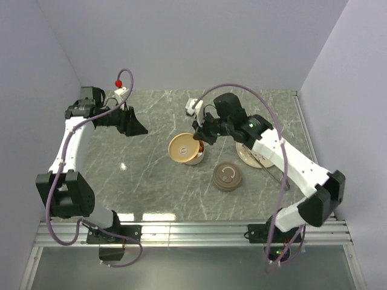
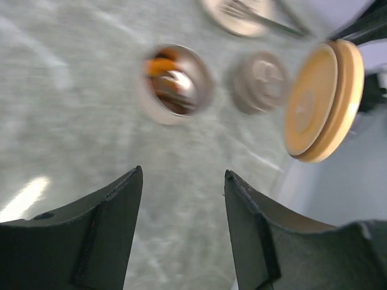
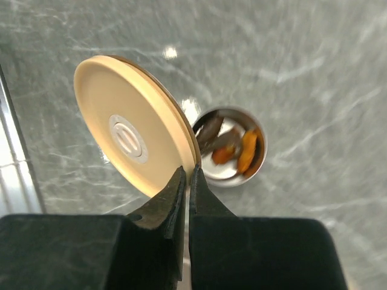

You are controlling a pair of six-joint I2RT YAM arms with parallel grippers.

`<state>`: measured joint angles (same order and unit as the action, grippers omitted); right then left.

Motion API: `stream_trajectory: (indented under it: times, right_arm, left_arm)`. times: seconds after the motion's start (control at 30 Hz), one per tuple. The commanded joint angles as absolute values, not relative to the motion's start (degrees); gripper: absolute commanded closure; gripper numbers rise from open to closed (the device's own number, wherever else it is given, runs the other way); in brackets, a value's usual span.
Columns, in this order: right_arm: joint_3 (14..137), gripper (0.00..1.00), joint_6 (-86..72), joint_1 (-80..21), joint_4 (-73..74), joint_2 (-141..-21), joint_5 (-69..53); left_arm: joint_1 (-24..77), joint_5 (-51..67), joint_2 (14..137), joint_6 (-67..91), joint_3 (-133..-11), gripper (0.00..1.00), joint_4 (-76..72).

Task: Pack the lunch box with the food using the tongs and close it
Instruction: Pass the lid of the lunch box from the left arm to the right, then put the lid back on the lunch box

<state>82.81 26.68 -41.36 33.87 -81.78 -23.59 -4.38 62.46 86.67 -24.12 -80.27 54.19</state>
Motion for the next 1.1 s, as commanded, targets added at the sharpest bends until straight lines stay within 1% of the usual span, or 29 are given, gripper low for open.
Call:
stream_trajectory:
  times: [0.0, 0.13, 0.17, 0.2, 0.27, 0.3, 0.33, 0.37, 0.4, 0.43, 0.5, 0.6, 0.83, 1.07]
  right_arm:
    - [87.2, 1.0, 13.4, -37.8, 39.0, -85.3, -27.3]
    - [90.9, 1.0, 5.6, -34.1, 43.6, -91.6, -29.0]
    - [92.0, 1.0, 4.4, -33.3, 45.1, -93.1, -29.1]
    - [94.1, 1.0, 2.1, -32.1, 46.6, -96.3, -29.3]
    - [95.4, 1.0, -1.4, -30.6, 48.6, -98.7, -29.9]
    - [95.3, 1.0, -2.4, -30.1, 48.5, -100.2, -29.7]
    - [95.4, 1.0, -3.0, -29.0, 48.7, -101.0, -29.6]
    - [95.8, 1.0, -4.0, -28.5, 49.2, -103.2, -30.1]
    - [97.1, 1.0, -4.7, -28.0, 49.8, -104.6, -30.4]
    - [98.0, 1.0, -5.4, -26.8, 51.5, -106.1, -31.3]
    - [98.6, 1.0, -8.2, -25.7, 51.2, -109.2, -33.6]
    - [98.5, 1.0, -9.3, -24.3, 50.3, -110.9, -33.1]
    - [101.6, 1.0, -10.2, -22.0, 51.2, -116.1, -35.2]
    - [102.9, 1.0, -10.6, -21.6, 51.0, -118.2, -36.8]
  left_arm:
    - [-4.7, 46.0, 82.6, -14.0, -83.9, 0.38, 41.0]
    - [-4.7, 44.2, 80.2, -9.4, -82.7, 0.38, 36.5]
    - [-4.6, 44.5, 78.1, -8.5, -80.8, 0.38, 32.9]
    - [-4.6, 44.7, 77.0, -7.7, -79.9, 0.36, 31.3]
    - [-4.0, 45.0, 74.6, -5.2, -77.6, 0.33, 28.2]
    - [-3.7, 44.7, 74.2, -4.8, -77.1, 0.28, 27.8]
    - [-3.2, 44.4, 73.7, -4.7, -76.2, 0.27, 27.5]
    - [-1.8, 43.8, 73.1, -4.8, -75.9, 0.24, 27.4]
    - [-1.1, 41.8, 73.0, -5.1, -75.5, 0.19, 27.3]
    - [-0.4, 40.8, 72.7, -5.1, -74.7, 0.18, 27.3]
    - [1.9, 40.1, 72.7, -5.9, -74.2, 0.18, 27.9]
    - [3.3, 41.5, 72.9, -5.8, -73.3, 0.18, 27.8]
    - [4.6, 42.9, 74.3, -3.8, -72.5, 0.19, 26.5]
    - [5.3, 43.3, 73.7, -2.7, -70.0, 0.18, 24.7]
